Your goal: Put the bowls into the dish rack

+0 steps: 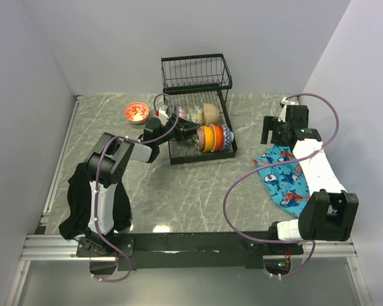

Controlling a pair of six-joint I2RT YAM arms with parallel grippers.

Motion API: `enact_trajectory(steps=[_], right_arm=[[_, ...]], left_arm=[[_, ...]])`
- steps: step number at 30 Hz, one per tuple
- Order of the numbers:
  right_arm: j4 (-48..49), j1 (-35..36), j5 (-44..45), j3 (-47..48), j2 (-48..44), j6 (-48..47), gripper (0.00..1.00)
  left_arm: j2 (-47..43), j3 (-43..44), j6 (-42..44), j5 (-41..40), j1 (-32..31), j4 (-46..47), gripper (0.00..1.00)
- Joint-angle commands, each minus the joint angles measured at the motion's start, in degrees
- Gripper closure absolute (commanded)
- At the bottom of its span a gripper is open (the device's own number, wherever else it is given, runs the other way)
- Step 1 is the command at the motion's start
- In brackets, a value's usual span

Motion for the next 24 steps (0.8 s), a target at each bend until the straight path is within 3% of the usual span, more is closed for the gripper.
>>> enact_trajectory(steps=[1, 10, 17, 24], right_arm=[[1.8, 0.5, 0.5, 2.3, -0.1, -0.4, 0.05], [3.0, 0.4, -0.1, 1.5, 0.0, -0.3, 0.04], [2.8, 0.5, 0.2, 1.3, -0.3, -0.4, 0.04], [2.6, 0.5, -0.1, 0.8, -0.8, -0.2, 0.04]], left_arm=[[-0.5, 3.4, 2.9, 1.7, -0.1, 2.8, 0.6], [-0.6, 5.6, 8.5, 4.8, 0.4, -8.0, 0.57], [-1.1, 5.9, 10.2, 5.2, 0.6, -9.5, 0.53], [-3.9, 7.0, 18.9, 6.5, 2.2, -17.6, 0.5]])
